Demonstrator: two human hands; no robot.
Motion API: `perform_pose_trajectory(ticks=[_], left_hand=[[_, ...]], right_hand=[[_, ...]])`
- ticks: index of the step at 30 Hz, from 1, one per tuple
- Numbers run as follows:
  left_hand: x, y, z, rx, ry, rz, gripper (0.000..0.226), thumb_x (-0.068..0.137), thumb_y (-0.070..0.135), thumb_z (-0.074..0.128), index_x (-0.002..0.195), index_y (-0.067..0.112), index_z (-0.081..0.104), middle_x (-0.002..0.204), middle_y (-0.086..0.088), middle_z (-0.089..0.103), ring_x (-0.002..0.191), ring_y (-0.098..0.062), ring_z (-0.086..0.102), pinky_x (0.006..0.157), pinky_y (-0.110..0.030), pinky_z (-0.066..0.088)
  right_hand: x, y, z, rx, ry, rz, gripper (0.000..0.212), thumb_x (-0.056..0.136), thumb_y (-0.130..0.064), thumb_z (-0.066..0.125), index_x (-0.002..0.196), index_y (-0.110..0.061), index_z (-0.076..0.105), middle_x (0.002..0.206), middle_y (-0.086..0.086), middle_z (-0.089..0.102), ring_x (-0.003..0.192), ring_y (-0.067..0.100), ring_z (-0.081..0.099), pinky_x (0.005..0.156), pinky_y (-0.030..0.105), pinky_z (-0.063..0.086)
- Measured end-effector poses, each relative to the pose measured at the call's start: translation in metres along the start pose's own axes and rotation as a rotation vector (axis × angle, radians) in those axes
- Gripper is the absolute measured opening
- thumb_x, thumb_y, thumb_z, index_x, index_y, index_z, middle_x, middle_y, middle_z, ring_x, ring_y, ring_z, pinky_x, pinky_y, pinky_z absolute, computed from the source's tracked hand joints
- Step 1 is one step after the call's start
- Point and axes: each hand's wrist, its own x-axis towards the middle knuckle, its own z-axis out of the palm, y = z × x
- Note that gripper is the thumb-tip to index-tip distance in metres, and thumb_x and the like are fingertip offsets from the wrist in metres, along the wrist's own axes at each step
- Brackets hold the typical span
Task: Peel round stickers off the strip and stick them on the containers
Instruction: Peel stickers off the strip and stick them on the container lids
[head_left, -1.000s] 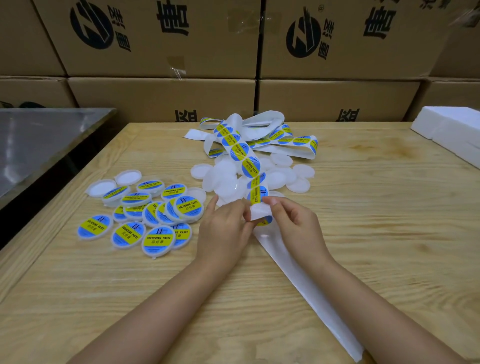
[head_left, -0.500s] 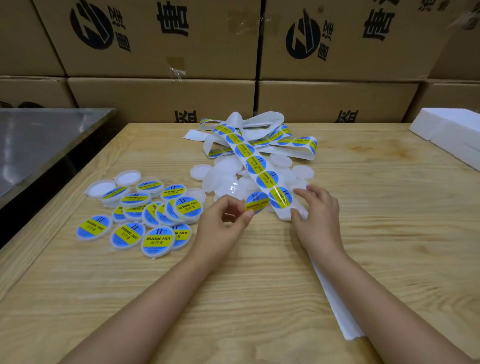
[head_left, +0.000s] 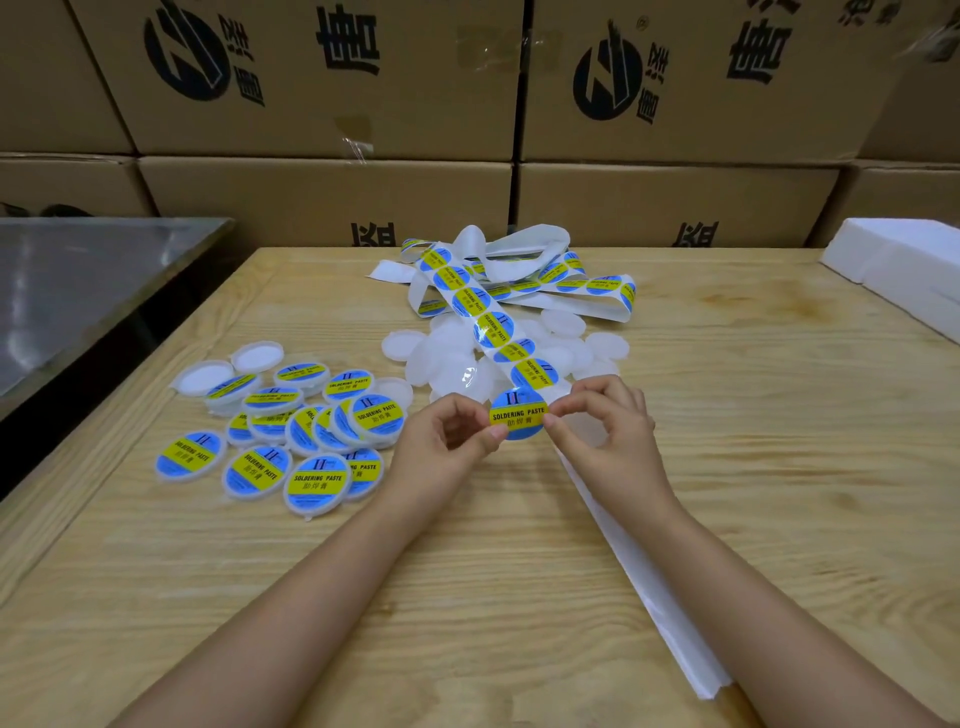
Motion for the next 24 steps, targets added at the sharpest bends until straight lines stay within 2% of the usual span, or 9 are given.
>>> perform_pose_trajectory(ticks=[4,6,8,11,13,15,18,19,24], left_hand=[[0.001,-0.005,0.002,0.028,0.09,0.0,0.014,0.084,0.007,0.066,0.083,0.02,0.065,0.07,0.008,0.067,0.07,-0.007,0.064,0.072,-0.02,0.051],[0.002,-0.008,0.003,0.074,0.142,-0.001,0.015,0.091,0.011,0.057,0.099,0.023,0.063,0.085,0.006,0.068,0.076,-0.011,0.066,0.078,-0.024,0.052],[0.005,-0.01,0.002,0.182,0.233,-0.028,0.023,0.093,0.012,0.052,0.116,0.017,0.057,0.1,0.003,0.066,0.082,-0.015,0.065,0.08,-0.027,0.05],[0.007,-0.013,-0.002,0.592,0.294,0.024,0.018,0.089,0.014,0.055,0.106,0.013,0.061,0.1,-0.001,0.065,0.09,-0.019,0.058,0.079,-0.027,0.043],[0.005,-0.015,0.001,0.816,0.237,0.094,0.019,0.085,0.013,0.055,0.103,0.011,0.063,0.103,-0.005,0.063,0.099,-0.024,0.052,0.085,-0.032,0.039],[0.003,-0.017,0.003,0.953,0.22,0.122,0.025,0.084,0.014,0.053,0.107,0.012,0.061,0.108,-0.006,0.061,0.104,-0.027,0.048,0.088,-0.034,0.034],[0.002,-0.019,0.004,1.161,0.192,0.109,0.026,0.087,0.024,0.049,0.111,0.019,0.056,0.112,0.001,0.058,0.108,-0.023,0.045,0.088,-0.033,0.029],[0.002,-0.02,0.004,1.205,0.184,0.116,0.026,0.088,0.026,0.048,0.112,0.021,0.055,0.112,0.002,0.057,0.109,-0.022,0.045,0.088,-0.032,0.028],[0.003,-0.02,0.003,1.269,0.158,0.155,0.023,0.089,0.041,0.048,0.102,0.029,0.062,0.103,0.006,0.059,0.104,-0.019,0.047,0.085,-0.032,0.025]], right_hand=[[-0.001,-0.002,0.002,0.026,0.004,0.005,0.033,0.078,-0.011,0.072,0.067,-0.037,0.055,0.093,-0.008,0.051,0.102,0.012,0.044,0.1,0.045,0.033],[-0.002,-0.002,0.003,0.027,0.037,-0.014,0.029,0.078,-0.007,0.071,0.068,-0.031,0.057,0.09,-0.009,0.051,0.099,0.012,0.046,0.098,0.048,0.034],[-0.002,-0.001,0.002,0.043,0.105,-0.052,0.022,0.079,-0.004,0.068,0.073,-0.023,0.059,0.088,-0.012,0.051,0.096,0.015,0.051,0.096,0.05,0.037],[-0.002,0.0,0.001,0.093,0.186,-0.164,0.014,0.08,-0.01,0.061,0.076,-0.022,0.055,0.083,-0.013,0.053,0.086,0.015,0.054,0.087,0.041,0.043],[-0.004,0.0,0.003,0.206,0.156,-0.168,0.014,0.08,-0.012,0.058,0.074,-0.024,0.054,0.075,-0.011,0.055,0.076,0.007,0.052,0.077,0.025,0.042],[-0.006,0.0,0.007,0.329,0.073,-0.12,0.011,0.079,-0.014,0.06,0.075,-0.024,0.056,0.071,-0.007,0.059,0.071,0.007,0.052,0.073,0.018,0.041],[-0.008,0.005,0.012,0.438,-0.064,-0.064,0.007,0.079,-0.015,0.062,0.083,-0.02,0.06,0.08,0.008,0.066,0.08,0.029,0.061,0.077,0.027,0.048],[-0.008,0.007,0.013,0.449,-0.093,-0.058,0.009,0.079,-0.015,0.062,0.086,-0.02,0.06,0.083,0.009,0.067,0.084,0.03,0.062,0.08,0.03,0.049],[-0.003,0.018,0.014,0.374,-0.148,-0.045,0.02,0.079,-0.017,0.061,0.099,-0.021,0.059,0.089,-0.005,0.069,0.094,0.015,0.064,0.09,0.033,0.046]])
